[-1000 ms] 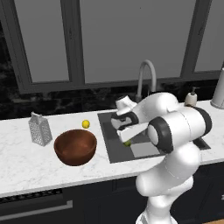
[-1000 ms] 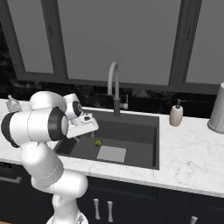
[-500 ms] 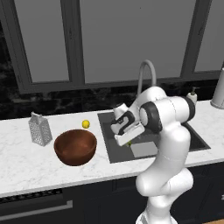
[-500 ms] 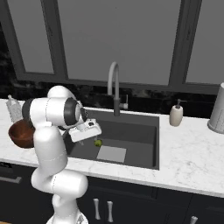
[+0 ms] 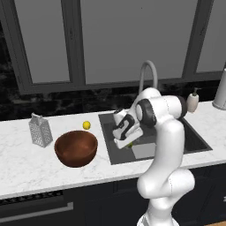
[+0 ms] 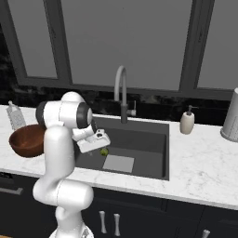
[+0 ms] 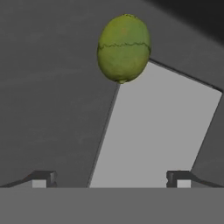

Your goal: Pick the lime from the sink and place it in the bowl. Then pick the bowl and place it in the microwave. Then close the microwave door and press the start button.

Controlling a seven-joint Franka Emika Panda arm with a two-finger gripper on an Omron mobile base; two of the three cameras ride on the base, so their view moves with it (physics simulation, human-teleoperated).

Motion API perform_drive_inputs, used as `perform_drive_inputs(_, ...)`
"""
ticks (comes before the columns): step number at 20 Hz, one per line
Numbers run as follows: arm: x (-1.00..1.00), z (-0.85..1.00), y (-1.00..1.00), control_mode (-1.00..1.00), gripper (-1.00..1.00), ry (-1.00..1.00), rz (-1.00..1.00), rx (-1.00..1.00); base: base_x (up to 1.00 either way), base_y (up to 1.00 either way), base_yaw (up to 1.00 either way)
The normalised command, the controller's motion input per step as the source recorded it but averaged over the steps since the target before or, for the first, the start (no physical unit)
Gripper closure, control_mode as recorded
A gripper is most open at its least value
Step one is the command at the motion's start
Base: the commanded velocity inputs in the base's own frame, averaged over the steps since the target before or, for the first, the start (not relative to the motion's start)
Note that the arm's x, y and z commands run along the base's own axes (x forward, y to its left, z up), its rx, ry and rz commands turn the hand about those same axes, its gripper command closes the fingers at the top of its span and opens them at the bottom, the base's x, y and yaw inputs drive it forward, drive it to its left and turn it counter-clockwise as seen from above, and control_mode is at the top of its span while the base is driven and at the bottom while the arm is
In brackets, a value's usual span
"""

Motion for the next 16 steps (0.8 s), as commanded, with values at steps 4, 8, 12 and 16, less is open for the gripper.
perform_drive_inputs(4,0.51,-0.43,-0.05,-1.00,-1.00,-0.02,0.00,0.00,0.00,0.00,0.00)
perform_drive_inputs(8,0.50,-0.46,-0.04,-1.00,-1.00,-0.01,0.00,0.00,0.00,0.00,0.00)
perform_drive_inputs(12,0.54,-0.44,0.00,-1.00,-1.00,0.00,0.00,0.00,0.00,0.00,0.00)
perform_drive_inputs(16,0.57,-0.38,-0.02,-1.00,-1.00,0.00,0.00,0.00,0.00,0.00,0.00)
